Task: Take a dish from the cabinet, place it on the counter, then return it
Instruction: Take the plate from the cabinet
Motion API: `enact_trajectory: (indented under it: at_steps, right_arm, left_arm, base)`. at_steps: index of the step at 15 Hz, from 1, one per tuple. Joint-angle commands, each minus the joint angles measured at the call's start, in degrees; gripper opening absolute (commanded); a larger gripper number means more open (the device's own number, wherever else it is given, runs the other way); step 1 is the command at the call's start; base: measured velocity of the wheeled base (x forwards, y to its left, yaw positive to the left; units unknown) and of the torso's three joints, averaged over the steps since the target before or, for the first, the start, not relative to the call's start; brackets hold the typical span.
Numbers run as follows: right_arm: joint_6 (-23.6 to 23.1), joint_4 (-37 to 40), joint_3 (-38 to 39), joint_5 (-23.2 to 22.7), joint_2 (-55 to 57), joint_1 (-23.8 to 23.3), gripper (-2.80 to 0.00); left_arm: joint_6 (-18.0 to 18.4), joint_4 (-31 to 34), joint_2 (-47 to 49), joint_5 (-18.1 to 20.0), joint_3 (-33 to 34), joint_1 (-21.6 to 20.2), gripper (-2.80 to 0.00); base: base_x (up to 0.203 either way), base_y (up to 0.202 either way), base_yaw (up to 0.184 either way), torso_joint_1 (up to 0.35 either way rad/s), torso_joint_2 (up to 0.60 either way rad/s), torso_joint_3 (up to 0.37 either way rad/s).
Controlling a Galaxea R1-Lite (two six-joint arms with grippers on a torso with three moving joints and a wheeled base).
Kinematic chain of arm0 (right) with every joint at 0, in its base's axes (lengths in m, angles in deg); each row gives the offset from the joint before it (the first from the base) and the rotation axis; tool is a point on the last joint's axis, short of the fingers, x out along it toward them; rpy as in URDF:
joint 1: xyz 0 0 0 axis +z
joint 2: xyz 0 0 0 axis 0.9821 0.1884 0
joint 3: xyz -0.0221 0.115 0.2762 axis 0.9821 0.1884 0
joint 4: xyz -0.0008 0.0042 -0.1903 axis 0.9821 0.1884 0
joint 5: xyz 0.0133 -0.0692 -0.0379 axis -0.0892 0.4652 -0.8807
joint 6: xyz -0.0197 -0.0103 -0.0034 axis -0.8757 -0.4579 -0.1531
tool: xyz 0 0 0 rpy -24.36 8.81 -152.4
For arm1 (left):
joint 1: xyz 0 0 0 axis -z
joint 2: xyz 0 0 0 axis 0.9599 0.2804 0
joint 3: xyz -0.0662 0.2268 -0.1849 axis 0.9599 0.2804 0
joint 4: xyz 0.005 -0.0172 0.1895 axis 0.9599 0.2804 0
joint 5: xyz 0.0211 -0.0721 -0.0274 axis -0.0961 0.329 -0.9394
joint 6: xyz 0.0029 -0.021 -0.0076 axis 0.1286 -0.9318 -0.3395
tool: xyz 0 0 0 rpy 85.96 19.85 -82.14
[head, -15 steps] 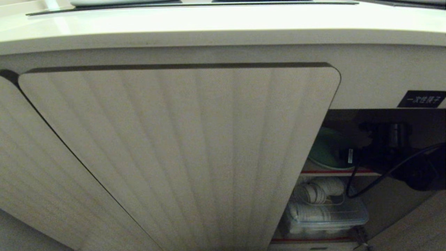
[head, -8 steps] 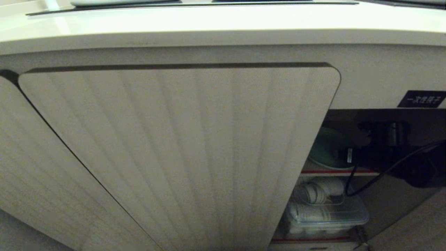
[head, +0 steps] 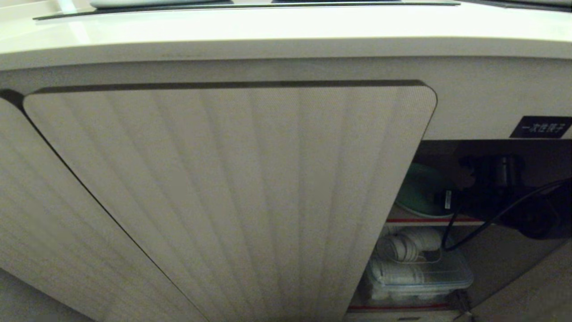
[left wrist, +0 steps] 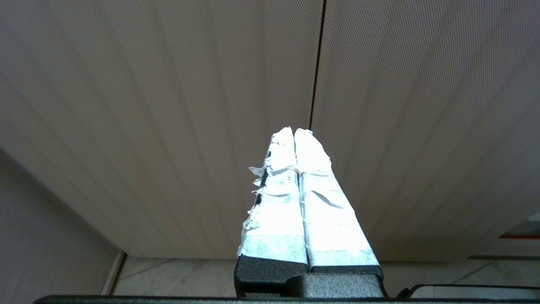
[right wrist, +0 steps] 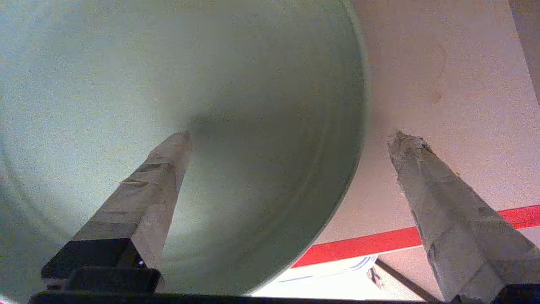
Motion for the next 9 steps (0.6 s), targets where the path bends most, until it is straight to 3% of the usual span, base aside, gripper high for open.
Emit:
enact_trajectory:
  at_steps: [1, 9]
  right_arm:
    - [0.0, -0.3, 0.0, 0.1, 0.4, 0.0, 0.0]
    - [-0.1, -0.7, 0.0, 0.1, 0.5, 0.2, 0.0]
  left_arm:
    - [0.0, 0.1, 0.0, 0.0, 0.0, 0.0, -2.8]
    - [0.0, 0.0, 0.0, 0.0, 0.0, 0.0, -2.8]
  base:
    - [0.0, 0.0, 0.0, 0.0, 0.0, 0.0]
    - [0.0, 0.0, 0.0, 0.0, 0.0, 0.0]
